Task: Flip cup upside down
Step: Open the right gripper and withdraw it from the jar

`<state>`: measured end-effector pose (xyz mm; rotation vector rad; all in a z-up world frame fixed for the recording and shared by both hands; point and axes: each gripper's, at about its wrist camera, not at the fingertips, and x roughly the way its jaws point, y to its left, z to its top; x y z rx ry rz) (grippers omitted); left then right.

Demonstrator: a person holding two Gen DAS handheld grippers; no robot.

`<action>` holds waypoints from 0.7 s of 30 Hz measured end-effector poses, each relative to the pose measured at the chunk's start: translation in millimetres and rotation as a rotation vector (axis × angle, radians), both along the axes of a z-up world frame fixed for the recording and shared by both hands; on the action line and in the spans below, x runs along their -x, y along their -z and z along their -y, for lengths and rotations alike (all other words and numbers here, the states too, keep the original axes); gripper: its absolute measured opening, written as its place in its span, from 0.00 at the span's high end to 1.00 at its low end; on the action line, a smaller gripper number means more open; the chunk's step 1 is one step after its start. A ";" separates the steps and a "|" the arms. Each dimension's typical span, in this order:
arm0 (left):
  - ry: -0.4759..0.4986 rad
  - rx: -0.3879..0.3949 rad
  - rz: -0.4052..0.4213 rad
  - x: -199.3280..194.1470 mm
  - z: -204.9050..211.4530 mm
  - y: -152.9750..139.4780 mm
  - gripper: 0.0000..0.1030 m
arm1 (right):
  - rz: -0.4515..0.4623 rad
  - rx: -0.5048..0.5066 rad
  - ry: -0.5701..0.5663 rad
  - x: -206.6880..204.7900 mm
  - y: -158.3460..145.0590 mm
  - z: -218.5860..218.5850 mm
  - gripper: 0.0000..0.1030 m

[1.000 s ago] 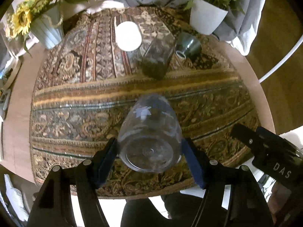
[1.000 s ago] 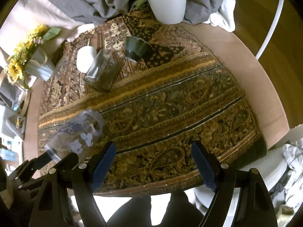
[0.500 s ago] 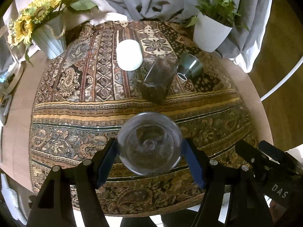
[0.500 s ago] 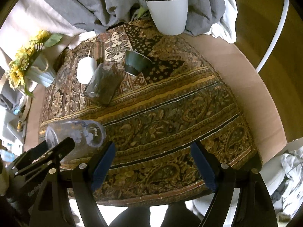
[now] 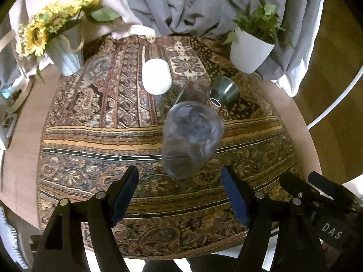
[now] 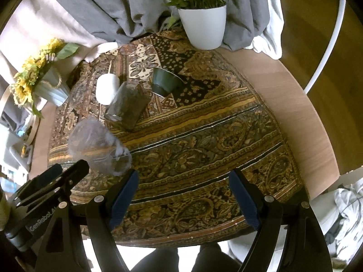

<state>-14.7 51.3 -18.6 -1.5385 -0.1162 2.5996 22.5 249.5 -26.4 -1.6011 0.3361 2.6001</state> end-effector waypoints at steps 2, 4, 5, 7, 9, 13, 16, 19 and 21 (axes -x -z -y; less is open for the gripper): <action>-0.017 0.008 -0.016 -5.7 3.9 -4.8 0.22 | -0.011 -0.008 -0.005 -1.8 -3.9 1.7 0.21; -0.033 0.008 -0.028 -10.2 7.6 -9.0 0.20 | -0.025 -0.015 -0.009 -3.7 -7.7 4.0 0.21; -0.042 0.007 -0.030 -12.4 9.6 -11.0 0.19 | -0.029 -0.018 -0.012 -4.3 -9.5 5.3 0.21; -0.058 0.005 -0.036 -16.7 13.1 -13.9 0.16 | -0.039 -0.021 -0.019 -5.3 -12.8 7.4 0.21; -0.077 0.011 -0.045 -21.2 17.0 -17.4 0.15 | -0.048 -0.021 -0.032 -6.2 -16.5 9.7 0.21; -0.111 0.028 -0.055 -30.6 22.2 -22.9 0.07 | -0.069 -0.027 -0.048 -9.0 -23.8 14.4 0.21; -0.126 0.046 -0.064 -36.3 24.1 -25.5 0.04 | -0.079 -0.038 -0.060 -11.7 -27.2 16.9 0.21; -0.135 0.048 -0.056 -38.2 25.6 -24.7 0.03 | -0.072 -0.039 -0.068 -12.9 -26.6 17.7 0.21; -0.140 0.052 -0.049 -39.0 27.1 -23.2 0.03 | -0.069 -0.036 -0.070 -13.6 -25.5 18.0 0.21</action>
